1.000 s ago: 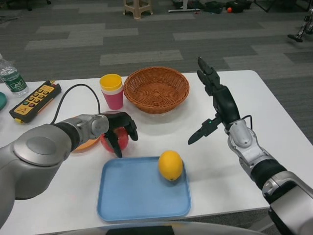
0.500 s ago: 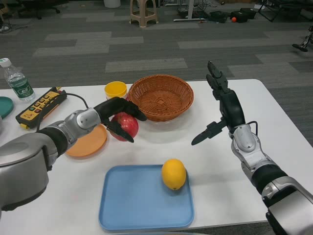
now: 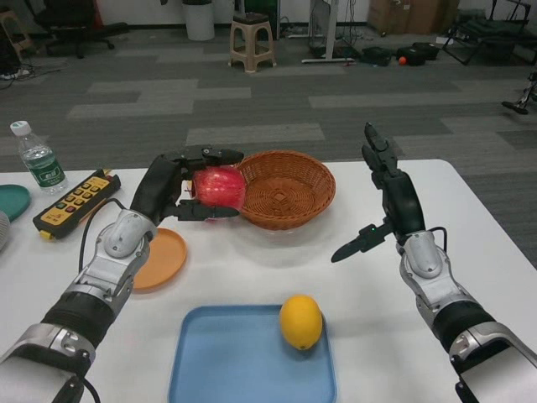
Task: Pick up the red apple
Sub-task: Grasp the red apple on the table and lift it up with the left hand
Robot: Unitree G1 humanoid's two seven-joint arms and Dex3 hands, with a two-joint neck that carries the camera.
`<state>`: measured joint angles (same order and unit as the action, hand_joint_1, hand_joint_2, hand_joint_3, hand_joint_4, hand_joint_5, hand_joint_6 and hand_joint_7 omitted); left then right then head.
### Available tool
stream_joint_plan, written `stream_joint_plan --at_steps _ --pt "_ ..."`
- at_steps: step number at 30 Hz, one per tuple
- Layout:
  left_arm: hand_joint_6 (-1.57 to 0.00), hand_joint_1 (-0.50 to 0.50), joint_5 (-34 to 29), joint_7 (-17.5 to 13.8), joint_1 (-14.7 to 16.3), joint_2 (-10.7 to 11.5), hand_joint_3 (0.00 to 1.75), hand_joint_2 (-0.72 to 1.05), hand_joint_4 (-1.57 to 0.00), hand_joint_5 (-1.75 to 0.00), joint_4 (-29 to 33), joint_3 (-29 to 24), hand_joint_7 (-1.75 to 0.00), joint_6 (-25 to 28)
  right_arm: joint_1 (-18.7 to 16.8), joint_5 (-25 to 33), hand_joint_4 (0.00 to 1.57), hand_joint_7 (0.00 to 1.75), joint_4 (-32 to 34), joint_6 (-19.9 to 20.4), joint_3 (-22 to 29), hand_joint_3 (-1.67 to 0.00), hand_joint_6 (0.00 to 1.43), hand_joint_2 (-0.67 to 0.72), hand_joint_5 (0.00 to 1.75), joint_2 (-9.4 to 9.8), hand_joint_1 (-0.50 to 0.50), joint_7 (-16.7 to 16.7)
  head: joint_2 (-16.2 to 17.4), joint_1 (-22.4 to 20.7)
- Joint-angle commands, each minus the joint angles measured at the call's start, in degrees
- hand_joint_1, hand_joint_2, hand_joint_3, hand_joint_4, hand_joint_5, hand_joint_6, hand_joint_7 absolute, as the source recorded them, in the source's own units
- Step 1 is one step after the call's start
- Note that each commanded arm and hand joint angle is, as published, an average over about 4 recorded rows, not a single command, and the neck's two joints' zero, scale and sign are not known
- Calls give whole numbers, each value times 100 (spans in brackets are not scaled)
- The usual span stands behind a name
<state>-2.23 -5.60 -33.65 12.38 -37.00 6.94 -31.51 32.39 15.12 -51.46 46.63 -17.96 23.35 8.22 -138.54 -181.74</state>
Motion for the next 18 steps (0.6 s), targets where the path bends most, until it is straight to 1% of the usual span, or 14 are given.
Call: stream_joint_plan --at_steps 1,3,5,7,9,11,13,14,17,18 --pt "-107 -50 188 33 69 -7 9 105 -142 -175 399 -211 -35 -27 176 -5 0 7 -53 4 -15 -4 0 22 2 51 -49 31 -45 -17" --pt "-107 -50 205 50 78 -7 9 105 -142 -175 571 -264 -35 -53 180 0 0 7 -44 4 -46 -8 0 22 7 73 -49 31 -49 -14" --pt "-107 -50 219 112 118 -29 9 105 -142 -175 755 -343 -35 -115 180 4 0 7 -27 4 -76 -8 0 22 5 99 -50 31 -44 -14" --pt "-106 -50 227 165 170 -47 9 105 -142 -175 944 -387 -35 -158 176 8 0 7 4 4 -98 -8 0 22 0 126 -48 31 -241 7" --pt "-105 -50 232 178 210 -51 9 105 -142 -175 1076 -396 -35 -163 163 13 0 7 35 4 -116 -8 0 22 0 139 -48 31 -404 20" --pt "-105 -50 232 191 241 -51 9 105 -142 -175 1164 -396 -35 -163 141 17 0 7 61 4 -133 -8 0 22 2 148 -50 31 -400 16" --pt "-105 -50 232 200 260 -51 9 105 -142 -175 1217 -398 -35 -163 128 17 0 7 77 4 -147 -8 0 22 7 152 -50 31 -433 20" --pt "-105 -50 234 209 274 -51 9 105 -142 -175 1254 -411 -35 -165 132 19 0 7 83 4 -164 -8 0 22 7 154 -50 31 -436 19" --pt "-105 -50 241 244 313 -51 9 105 -142 -175 1364 -457 -35 -174 145 26 0 7 101 4 -213 -8 0 22 0 161 -50 31 -451 21" --pt "-105 -50 241 253 320 -51 9 105 -142 -175 1375 -466 -35 -176 145 26 0 7 101 4 -217 -8 0 22 2 161 -50 31 -463 23"
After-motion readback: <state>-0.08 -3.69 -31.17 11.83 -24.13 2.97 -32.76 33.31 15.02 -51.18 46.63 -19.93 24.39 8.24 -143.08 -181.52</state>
